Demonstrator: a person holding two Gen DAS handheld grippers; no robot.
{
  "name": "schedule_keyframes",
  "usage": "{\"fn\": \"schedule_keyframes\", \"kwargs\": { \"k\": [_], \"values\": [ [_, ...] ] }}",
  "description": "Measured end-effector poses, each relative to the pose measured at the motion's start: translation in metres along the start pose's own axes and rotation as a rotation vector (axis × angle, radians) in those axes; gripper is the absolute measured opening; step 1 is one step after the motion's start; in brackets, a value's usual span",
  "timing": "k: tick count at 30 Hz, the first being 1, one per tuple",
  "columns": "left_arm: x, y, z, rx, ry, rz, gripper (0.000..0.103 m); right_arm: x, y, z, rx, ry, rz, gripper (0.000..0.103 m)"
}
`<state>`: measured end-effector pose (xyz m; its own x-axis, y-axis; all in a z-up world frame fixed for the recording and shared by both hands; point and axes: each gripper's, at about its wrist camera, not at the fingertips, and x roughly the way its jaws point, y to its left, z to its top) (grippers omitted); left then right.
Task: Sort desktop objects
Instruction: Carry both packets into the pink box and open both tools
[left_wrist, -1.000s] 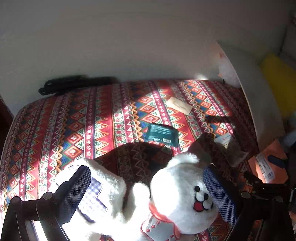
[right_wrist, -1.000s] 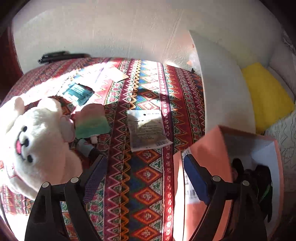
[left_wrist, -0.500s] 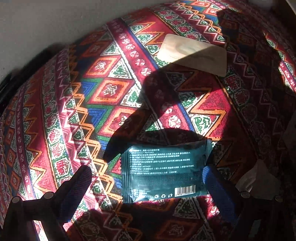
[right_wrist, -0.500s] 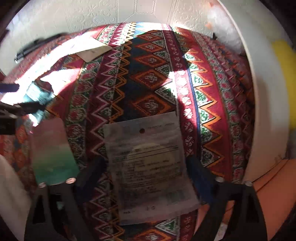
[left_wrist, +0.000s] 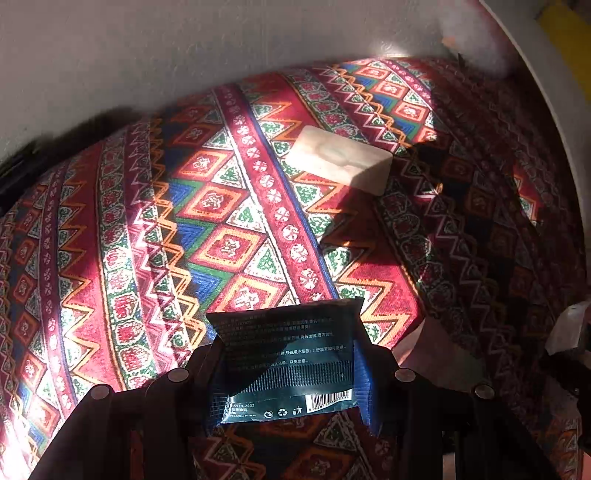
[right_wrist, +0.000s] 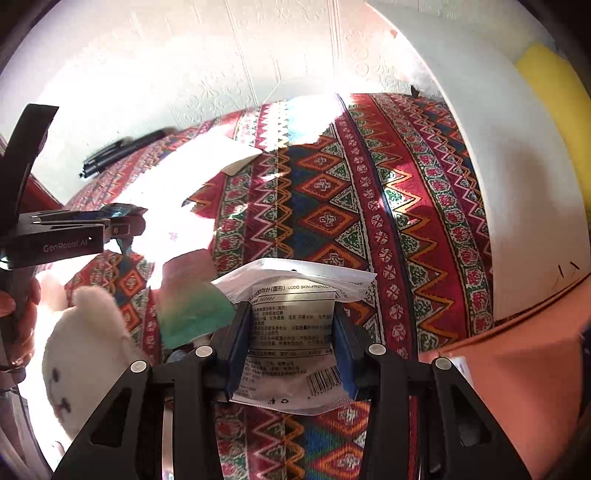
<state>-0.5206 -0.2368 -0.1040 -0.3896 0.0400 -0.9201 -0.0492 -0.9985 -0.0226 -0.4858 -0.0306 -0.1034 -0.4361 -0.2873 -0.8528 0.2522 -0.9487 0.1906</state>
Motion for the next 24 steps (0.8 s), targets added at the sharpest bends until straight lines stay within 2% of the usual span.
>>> {"fn": "schedule_keyframes", "kwargs": {
  "k": [6, 11, 15, 19, 21, 24],
  "values": [
    [-0.091, -0.004, -0.016, -0.002, -0.115, -0.019, 0.048, -0.099, 0.015, -0.026, -0.012, -0.154, 0.061, 0.043],
    [-0.161, -0.047, -0.039, 0.049, -0.206, -0.056, 0.048, -0.196, 0.001, -0.058, 0.009, -0.329, 0.1, 0.043],
    [-0.203, -0.109, -0.054, 0.131, -0.255, -0.093, 0.048, -0.259, -0.038, -0.086, 0.065, -0.456, 0.073, 0.044],
    [-0.227, -0.183, -0.071, 0.242, -0.291, -0.145, 0.048, -0.31, -0.095, -0.109, 0.162, -0.559, 0.035, 0.044],
    [-0.233, -0.221, -0.076, 0.293, -0.303, -0.176, 0.048, -0.325, -0.126, -0.12, 0.222, -0.589, 0.003, 0.044],
    [-0.232, -0.278, -0.083, 0.372, -0.318, -0.208, 0.048, -0.333, -0.169, -0.132, 0.297, -0.586, -0.039, 0.044]
  ]
}}
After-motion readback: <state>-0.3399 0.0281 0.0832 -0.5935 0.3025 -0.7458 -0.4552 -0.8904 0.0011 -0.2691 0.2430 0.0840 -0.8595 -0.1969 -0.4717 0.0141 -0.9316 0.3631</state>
